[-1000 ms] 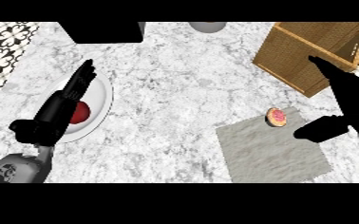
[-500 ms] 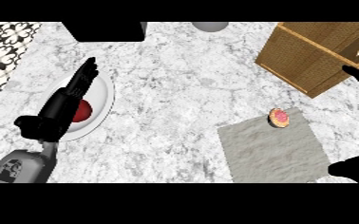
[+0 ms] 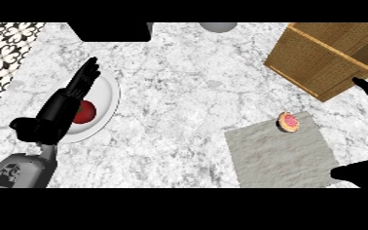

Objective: Pick the cupcake from the placemat and place it in the basket

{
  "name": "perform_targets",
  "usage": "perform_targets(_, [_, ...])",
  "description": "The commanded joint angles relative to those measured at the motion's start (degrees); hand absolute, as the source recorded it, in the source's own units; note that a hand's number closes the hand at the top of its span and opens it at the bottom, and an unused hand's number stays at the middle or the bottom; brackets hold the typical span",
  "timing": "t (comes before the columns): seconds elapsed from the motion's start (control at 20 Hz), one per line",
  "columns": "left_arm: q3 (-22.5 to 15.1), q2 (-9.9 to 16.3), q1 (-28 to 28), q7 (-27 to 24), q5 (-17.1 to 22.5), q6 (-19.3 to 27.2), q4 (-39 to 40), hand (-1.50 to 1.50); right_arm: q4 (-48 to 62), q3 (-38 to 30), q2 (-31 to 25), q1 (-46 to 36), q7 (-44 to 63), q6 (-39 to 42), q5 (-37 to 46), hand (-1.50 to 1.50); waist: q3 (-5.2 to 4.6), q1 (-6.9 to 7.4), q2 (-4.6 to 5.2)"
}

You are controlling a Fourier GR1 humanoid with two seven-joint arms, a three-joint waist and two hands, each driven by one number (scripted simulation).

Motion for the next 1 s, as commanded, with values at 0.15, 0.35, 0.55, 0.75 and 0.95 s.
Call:
perform_targets(0.15, [0.00, -4.56, -0.68, 0.57, -4.26, 0.25, 0.41, 0.00, 9.38, 4.54, 7.70, 0.55, -8.81, -6.81, 12.75, -1.50, 0.01, 0.14, 0.06])
perform_targets(0.35, [3.57, -2.81, 0.07, -0.01, -3.23, -3.01, 1.57, 0.00, 15.96, 4.75, 9.60, 4.78, -19.43, -12.41, 17.90, -1.50, 0.02, 0.10, 0.06])
perform_targets(0.55, [1.81, -6.19, -0.37, 0.76, -6.33, -2.24, 1.07, 0.00, 23.34, 5.50, 12.26, 1.38, -21.70, -15.93, 22.10, -1.50, 0.02, 0.14, 0.08])
perform_targets(0.75, [6.15, -4.73, -1.04, 4.11, -5.47, -5.58, -1.00, 0.00, 28.84, 2.28, 12.52, -1.01, -26.93, -15.41, 21.37, -1.50, 0.02, 0.16, 0.06])
perform_targets(0.95, [8.19, -5.09, 0.83, 2.41, -5.55, -8.27, -0.66, 0.00, 19.44, 3.10, 14.78, 3.81, -26.20, -13.91, 20.96, -1.50, 0.00, -0.08, 0.00])
